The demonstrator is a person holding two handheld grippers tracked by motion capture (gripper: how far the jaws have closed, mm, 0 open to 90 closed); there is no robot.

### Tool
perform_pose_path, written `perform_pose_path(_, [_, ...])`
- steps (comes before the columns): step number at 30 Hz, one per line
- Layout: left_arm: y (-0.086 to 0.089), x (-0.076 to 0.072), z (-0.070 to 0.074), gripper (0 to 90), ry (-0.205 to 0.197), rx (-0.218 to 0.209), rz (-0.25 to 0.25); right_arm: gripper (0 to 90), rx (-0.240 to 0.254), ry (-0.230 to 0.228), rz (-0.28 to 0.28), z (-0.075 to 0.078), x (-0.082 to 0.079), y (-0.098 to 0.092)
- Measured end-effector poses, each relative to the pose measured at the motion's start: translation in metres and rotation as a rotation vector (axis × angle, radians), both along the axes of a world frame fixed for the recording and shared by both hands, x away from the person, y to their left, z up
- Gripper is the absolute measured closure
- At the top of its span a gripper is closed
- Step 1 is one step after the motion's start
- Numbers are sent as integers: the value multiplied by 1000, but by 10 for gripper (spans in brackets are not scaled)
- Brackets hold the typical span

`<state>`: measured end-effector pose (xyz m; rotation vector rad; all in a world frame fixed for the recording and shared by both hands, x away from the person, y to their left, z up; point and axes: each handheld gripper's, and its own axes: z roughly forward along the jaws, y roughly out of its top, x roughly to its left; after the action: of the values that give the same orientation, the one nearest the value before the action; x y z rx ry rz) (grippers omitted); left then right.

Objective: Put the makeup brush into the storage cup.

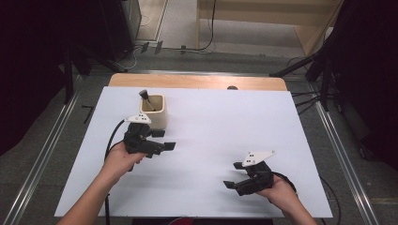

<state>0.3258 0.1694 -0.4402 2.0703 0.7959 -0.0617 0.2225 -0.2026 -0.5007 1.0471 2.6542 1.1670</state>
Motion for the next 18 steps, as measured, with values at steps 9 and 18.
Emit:
perform_pose_path(9, [1, -15, -8, 241, -17, 22, -41, 223, 10, 4, -9, 1, 1, -1])
perform_pose_path(18, [5, -27, -15, 242, -27, 63, -56, 223, 11, 1, -3, 0, 1, -1])
